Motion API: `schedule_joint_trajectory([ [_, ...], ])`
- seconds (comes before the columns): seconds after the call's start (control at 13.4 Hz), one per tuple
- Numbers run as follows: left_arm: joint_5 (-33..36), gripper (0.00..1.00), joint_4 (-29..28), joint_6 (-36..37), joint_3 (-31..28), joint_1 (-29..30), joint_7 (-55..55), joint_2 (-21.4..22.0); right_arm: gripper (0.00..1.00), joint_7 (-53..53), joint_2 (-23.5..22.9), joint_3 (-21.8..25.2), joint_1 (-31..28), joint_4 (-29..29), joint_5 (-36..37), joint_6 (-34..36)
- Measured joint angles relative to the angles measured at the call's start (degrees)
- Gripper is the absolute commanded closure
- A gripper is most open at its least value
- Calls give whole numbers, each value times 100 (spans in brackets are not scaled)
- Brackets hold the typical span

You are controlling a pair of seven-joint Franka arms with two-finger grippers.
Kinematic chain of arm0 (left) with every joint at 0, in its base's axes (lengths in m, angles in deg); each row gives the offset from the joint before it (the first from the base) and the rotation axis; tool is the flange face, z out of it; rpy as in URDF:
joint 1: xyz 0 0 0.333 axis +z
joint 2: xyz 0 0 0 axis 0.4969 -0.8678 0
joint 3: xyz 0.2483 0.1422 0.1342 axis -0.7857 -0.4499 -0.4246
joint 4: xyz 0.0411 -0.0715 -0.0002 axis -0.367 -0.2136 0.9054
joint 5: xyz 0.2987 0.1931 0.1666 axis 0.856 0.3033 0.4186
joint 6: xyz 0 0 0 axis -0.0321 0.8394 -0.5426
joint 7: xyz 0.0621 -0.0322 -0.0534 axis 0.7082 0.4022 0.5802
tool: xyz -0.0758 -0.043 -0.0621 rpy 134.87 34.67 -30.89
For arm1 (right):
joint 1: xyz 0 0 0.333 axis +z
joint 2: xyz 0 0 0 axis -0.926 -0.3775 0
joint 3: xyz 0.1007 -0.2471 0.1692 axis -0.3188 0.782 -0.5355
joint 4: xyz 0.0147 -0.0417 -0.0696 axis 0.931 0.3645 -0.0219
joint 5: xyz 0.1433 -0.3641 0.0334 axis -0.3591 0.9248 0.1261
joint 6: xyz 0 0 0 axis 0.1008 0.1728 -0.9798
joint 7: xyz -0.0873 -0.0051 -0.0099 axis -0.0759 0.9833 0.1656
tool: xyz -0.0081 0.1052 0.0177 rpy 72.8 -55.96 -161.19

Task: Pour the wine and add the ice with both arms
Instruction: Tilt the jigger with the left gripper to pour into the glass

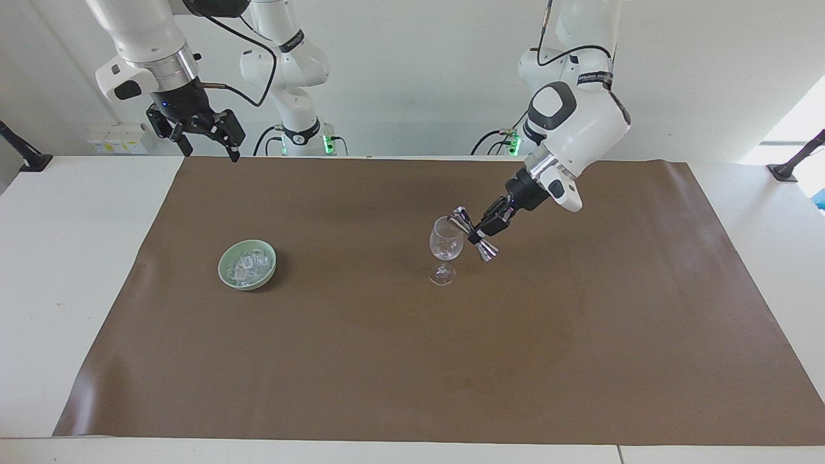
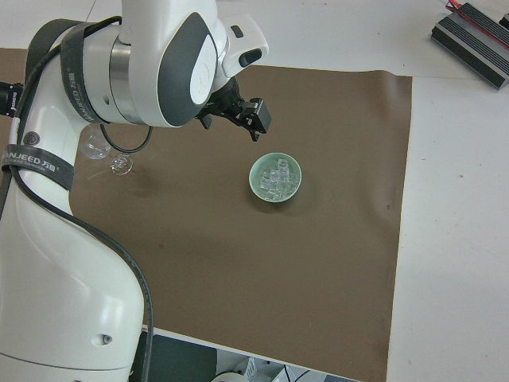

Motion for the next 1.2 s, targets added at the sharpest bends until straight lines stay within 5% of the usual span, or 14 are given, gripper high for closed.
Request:
schedule_joint_trajectory([
  [1.2, 2116, 100, -2, -514, 7, -280, 3, 218, 0, 0, 0, 0, 0, 0, 0, 0],
])
